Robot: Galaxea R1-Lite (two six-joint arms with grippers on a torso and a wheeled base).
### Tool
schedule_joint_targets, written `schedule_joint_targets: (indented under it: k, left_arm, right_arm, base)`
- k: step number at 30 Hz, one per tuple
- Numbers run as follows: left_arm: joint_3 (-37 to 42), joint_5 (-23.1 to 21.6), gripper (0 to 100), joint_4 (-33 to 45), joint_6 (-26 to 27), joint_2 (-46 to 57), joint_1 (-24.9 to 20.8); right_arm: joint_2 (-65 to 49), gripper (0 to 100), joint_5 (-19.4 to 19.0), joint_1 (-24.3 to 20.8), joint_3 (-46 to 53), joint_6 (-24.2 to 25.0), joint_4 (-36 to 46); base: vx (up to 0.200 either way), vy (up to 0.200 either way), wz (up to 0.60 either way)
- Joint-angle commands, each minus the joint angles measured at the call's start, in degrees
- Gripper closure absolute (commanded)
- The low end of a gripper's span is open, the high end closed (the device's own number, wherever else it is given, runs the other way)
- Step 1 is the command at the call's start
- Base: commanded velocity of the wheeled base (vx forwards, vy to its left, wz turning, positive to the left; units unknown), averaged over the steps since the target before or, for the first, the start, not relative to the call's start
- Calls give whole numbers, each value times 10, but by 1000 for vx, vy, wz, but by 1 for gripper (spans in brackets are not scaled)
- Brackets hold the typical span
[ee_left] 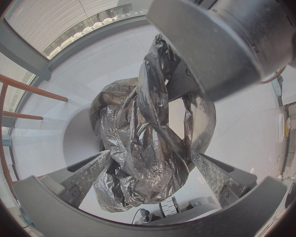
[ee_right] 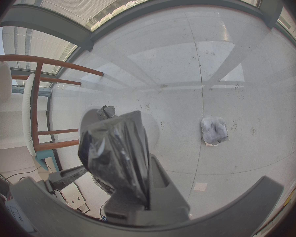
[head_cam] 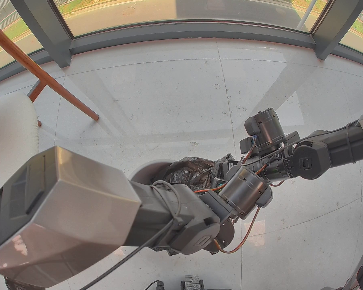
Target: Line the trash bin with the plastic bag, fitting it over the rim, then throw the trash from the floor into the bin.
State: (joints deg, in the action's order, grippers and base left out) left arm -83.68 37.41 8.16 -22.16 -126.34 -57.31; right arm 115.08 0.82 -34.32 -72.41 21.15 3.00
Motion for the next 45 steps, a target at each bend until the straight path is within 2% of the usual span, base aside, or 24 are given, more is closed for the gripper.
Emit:
schedule_joint_targets:
  k: [1,7,18,24,29,39,40,45]
  left_arm:
    - [-23,0,0,2,-2,-17,3]
    - [-30,9,0,1,1,-17,5]
    - [-39,33,0,-1,28,-28,42]
    - [-9,33,0,1,37,-27,55]
    - [51,33,0,-4,56,3,72]
    - [57,32,0,-15,70,28,93]
    - [57,32,100,-17,71,28,93]
    - [50,28,100,-42,74,24,91]
  right_arm:
    - [2,100,1,0,3,0,-5]
    - [1,100,1,0,7,0,-4]
    - [-3,100,1,0,9,0,-2]
    - [-4,100,0,0,9,1,-2]
    - [-4,100,0,3,9,1,-2]
    - [0,100,0,4,9,5,-5]
    - [0,100,0,4,9,5,-5]
    - [-2,100,0,4,8,5,-5]
  base:
    - [0,0,0]
    - [0,0,0]
    - [0,0,0]
    - [0,0,0]
    - [0,0,0]
    - [0,0,0]
    - [0,0,0]
    - [0,0,0]
